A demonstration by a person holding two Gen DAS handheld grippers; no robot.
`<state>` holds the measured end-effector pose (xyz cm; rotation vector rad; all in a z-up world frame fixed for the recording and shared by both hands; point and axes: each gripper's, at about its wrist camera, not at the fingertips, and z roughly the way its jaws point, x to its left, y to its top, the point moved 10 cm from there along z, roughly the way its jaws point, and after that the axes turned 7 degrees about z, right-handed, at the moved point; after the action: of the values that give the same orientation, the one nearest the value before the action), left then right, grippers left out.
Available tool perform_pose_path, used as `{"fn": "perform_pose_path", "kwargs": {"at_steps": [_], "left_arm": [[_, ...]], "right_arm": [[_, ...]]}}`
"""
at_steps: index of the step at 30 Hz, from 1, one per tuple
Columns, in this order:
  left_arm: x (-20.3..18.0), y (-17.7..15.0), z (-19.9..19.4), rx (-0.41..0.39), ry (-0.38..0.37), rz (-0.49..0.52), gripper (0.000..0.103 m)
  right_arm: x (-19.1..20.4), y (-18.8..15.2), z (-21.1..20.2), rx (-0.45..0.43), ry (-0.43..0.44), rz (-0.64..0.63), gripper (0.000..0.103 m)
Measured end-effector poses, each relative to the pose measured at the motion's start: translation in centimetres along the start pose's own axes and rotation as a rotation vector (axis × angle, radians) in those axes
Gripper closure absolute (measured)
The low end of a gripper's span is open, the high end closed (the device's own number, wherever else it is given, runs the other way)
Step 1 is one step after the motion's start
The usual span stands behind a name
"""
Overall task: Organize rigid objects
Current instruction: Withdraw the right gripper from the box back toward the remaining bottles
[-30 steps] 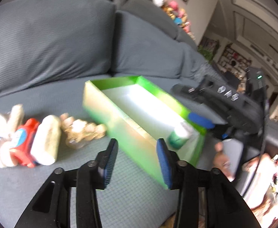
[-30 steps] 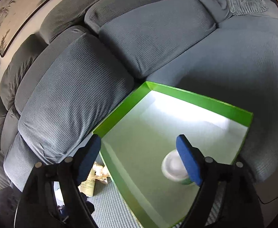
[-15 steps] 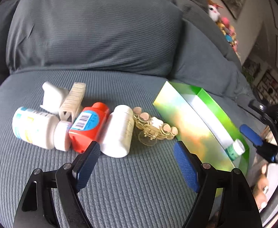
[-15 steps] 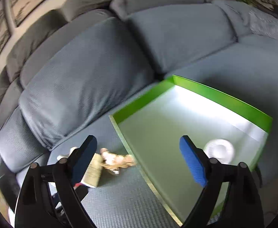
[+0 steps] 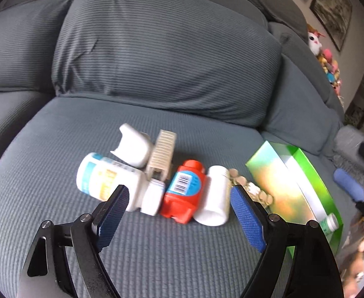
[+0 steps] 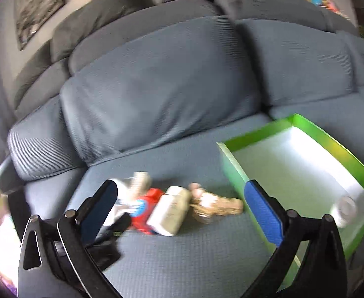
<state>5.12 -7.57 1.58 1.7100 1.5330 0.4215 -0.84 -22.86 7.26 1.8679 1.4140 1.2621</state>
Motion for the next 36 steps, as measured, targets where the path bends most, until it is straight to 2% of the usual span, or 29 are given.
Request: {"fn": "perform_pose_path", "kwargs": {"at_steps": [2,7,10,12,16,20,24,26,29,30,31,36], "left_arm": [[0.9,0.4,-0.1,-0.004,0.021,-0.024,0.019],[1.7,0.8,-0.9,-0.027,0.007,-0.052,0.019],[2.3,0.8,-1.0,-0.038,0.044,-0.038,0.019],[3.0,0.4,-0.7,-0.020,0.062,-0.065,0.019],[3.7,-0.1,-0.2,0.023,0.050,-0.111,0.019],[4.4,-0.1,-0.5,0.016,0.070,-0.140,0.019],[5.0,-0.4,-0.5,0.032,0.051,-0.182,0.019],[5.2,-0.6,-0.2,0.045,0.050,-0.197,0.019],[5.5,-0.9,0.0,0.058,0.064,-0.204,0.019],[5.5,-0.9,0.0,0.061,0.067,-0.205,0.019],[5.5,-0.9,0.0,0.063,0.067,-0.206,0.019],[5.6,-1.0,-0.1,0.062,0.070,-0.205,0.019]], "right_arm": [[1.1,1.0,0.5,0.009,0.005,-0.009,0.001],[1.6,2.3,2.1,0.009,-0.001,0.010,0.001],[0.9,1.6,3.5,0.030,0.002,0.044,0.001],[-0.1,0.5,4.5,0.048,-0.024,0.061,0.001],[-1.7,-1.0,6.2,0.122,-0.075,0.088,0.001],[-2.2,-0.9,6.0,0.114,-0.095,0.073,0.001],[-2.4,-1.2,6.3,0.131,-0.103,0.054,0.002],[-2.4,-1.7,6.8,0.161,-0.097,0.060,0.006],[-2.3,-2.9,7.9,0.208,-0.129,0.036,0.036],[-2.4,-3.4,8.2,0.220,-0.152,0.021,0.049],[-2.4,-3.8,8.5,0.236,-0.167,0.009,0.053],[-2.0,-6.2,10.1,0.337,-0.132,0.058,0.051]]}}
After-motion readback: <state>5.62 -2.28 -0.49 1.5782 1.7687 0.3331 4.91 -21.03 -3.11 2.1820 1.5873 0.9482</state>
